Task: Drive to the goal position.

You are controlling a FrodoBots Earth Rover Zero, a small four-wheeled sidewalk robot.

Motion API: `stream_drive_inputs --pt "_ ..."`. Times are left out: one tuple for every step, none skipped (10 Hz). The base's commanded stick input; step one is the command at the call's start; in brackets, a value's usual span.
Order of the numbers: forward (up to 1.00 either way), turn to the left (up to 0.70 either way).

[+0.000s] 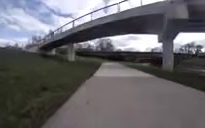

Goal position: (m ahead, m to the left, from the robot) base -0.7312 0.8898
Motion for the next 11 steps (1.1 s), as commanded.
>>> stream_drive_inputs --pt "1.0 0.0" --pt "1.0 -0.03" --pt "1.0 -0.16" --pt "1.0 -0.3" --pt "1.0 -0.21" --pt "1.0 0.0" --pt "1.0 0.0" --pt "1.0 0.0" --pt "1.0 0.0" --pt "1.0 0.0" --pt "1.0 0.0"
